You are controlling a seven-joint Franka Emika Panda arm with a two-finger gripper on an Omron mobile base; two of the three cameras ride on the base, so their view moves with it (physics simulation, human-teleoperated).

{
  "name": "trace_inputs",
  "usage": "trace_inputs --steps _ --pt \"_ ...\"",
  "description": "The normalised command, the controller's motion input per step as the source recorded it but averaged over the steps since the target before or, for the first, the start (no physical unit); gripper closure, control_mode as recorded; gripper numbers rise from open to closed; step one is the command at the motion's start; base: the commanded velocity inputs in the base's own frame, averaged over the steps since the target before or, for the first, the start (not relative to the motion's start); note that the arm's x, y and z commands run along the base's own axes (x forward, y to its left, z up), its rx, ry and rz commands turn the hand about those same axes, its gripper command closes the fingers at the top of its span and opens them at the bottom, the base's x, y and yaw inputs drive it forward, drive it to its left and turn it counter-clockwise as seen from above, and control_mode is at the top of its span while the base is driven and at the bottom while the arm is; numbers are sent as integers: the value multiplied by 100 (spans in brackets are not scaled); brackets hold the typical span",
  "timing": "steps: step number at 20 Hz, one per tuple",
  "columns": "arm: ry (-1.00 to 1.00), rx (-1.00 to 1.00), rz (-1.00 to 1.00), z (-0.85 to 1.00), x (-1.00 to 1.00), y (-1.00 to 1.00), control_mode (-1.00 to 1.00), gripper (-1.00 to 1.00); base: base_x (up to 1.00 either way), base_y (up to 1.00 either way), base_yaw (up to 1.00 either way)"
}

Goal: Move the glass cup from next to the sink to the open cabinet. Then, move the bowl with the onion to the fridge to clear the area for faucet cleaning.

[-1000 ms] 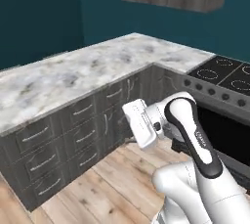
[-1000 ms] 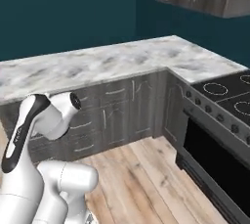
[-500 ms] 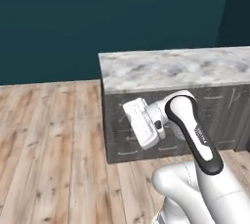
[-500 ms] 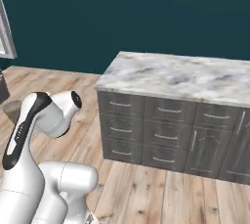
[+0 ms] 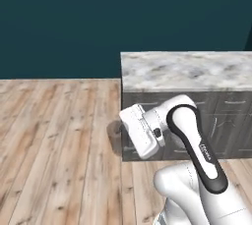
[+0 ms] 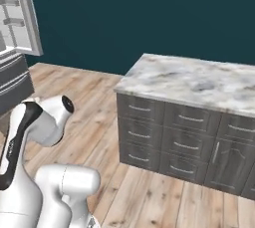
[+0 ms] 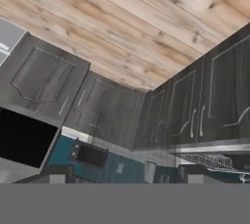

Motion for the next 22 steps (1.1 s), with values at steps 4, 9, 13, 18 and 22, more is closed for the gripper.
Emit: trace_inputs --steps 4,9,13,18,22 --pt "0 0 0 0 0 0 100 100 -21 -3 39" --pt "0 0 0 0 0 0 100 100 -41 -1 75" --pt "0 0 0 0 0 0 100 100 -20 -5 53" --pt "0 0 0 0 0 0 100 100 7 4 7" --pt "0 0 0 0 0 0 100 100 100 27 -2"
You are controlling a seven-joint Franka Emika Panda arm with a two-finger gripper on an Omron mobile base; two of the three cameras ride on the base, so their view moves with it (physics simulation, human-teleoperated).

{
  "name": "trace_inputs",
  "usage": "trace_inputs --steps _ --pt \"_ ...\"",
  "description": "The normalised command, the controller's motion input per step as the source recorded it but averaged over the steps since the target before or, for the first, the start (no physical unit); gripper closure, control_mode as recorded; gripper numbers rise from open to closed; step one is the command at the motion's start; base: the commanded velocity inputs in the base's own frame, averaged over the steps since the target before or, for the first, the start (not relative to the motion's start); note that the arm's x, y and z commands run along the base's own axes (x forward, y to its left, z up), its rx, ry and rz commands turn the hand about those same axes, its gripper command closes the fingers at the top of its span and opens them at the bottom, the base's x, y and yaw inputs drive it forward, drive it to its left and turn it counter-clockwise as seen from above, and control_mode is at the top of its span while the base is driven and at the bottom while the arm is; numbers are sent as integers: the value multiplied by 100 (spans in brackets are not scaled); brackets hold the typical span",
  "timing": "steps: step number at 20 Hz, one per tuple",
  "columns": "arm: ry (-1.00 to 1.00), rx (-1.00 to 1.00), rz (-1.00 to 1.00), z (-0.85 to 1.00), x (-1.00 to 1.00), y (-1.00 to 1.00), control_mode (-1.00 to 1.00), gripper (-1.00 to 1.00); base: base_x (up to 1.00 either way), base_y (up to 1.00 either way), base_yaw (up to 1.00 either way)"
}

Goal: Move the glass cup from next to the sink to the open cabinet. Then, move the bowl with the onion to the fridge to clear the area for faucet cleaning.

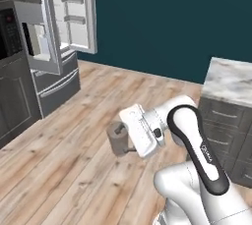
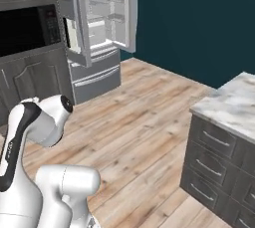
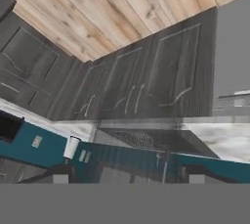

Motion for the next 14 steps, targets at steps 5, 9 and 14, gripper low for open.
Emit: trace_inputs --steps 5,9,14 --pt "0 0 0 0 0 0 100 100 100 60 -9" --pt "0 0 0 0 0 0 100 100 100 22 -2" --pt "0 0 0 0 0 0 100 100 100 -9 31"
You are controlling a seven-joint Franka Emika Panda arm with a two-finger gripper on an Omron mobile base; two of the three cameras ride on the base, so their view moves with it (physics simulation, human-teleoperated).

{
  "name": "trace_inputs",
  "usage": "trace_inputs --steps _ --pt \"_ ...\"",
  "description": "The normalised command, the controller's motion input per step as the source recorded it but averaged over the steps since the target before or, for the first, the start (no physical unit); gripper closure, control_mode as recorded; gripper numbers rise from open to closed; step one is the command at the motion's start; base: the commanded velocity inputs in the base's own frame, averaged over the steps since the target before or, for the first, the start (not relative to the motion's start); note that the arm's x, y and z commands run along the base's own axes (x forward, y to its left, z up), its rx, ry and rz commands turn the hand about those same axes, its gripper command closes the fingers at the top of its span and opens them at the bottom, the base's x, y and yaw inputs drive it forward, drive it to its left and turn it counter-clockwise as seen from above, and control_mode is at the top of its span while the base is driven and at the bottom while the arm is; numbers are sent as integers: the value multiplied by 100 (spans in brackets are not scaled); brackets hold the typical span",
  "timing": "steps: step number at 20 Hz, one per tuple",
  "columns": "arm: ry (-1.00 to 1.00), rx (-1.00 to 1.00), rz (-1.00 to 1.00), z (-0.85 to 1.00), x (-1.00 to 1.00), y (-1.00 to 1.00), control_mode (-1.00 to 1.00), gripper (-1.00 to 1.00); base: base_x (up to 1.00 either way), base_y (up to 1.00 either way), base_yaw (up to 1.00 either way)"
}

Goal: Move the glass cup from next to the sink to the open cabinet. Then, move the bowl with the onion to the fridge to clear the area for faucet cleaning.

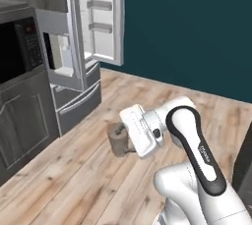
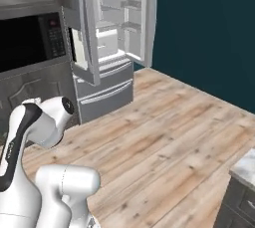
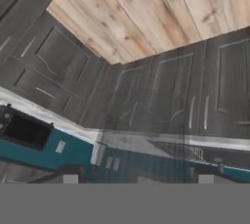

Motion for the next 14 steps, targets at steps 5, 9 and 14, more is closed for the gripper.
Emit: trace_inputs --steps 5,9,14 --pt "0 0 0 0 0 0 100 100 100 -8 61" --pt "0 0 0 0 0 0 100 100 99 -12 57" --pt "0 0 0 0 0 0 100 100 100 0 32"
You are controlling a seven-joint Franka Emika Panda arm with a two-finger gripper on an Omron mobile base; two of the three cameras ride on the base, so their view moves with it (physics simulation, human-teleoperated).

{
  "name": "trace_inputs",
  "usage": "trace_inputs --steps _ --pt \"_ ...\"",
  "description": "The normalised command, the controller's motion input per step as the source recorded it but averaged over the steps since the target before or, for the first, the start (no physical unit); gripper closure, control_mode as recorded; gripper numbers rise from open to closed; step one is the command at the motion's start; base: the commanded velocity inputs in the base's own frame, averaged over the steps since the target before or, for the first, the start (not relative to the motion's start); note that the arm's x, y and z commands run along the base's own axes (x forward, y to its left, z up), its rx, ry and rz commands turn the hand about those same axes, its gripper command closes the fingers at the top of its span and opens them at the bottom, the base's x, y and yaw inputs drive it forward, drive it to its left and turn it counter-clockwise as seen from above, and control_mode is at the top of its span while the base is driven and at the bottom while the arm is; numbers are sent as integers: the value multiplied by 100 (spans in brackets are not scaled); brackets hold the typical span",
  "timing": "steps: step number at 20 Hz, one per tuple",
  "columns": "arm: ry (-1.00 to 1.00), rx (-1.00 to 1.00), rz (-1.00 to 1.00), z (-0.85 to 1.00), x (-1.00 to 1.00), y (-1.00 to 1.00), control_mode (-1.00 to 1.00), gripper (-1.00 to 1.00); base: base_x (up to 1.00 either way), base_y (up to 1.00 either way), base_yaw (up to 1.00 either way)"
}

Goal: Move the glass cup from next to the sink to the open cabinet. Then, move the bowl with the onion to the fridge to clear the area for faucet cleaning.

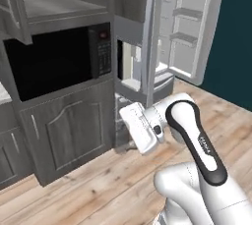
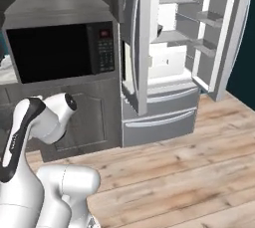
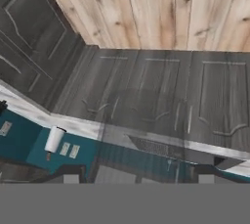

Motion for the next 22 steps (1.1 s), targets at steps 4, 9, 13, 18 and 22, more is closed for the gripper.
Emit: trace_inputs --steps 4,9,13,18,22 --pt "0 0 0 0 0 0 100 100 100 0 26" --pt "0 0 0 0 0 0 100 100 100 -11 24" --pt "0 0 0 0 0 0 100 100 100 -24 23" --pt "0 0 0 0 0 0 100 100 100 -30 20" --pt "0 0 0 0 0 0 100 100 100 -1 11"
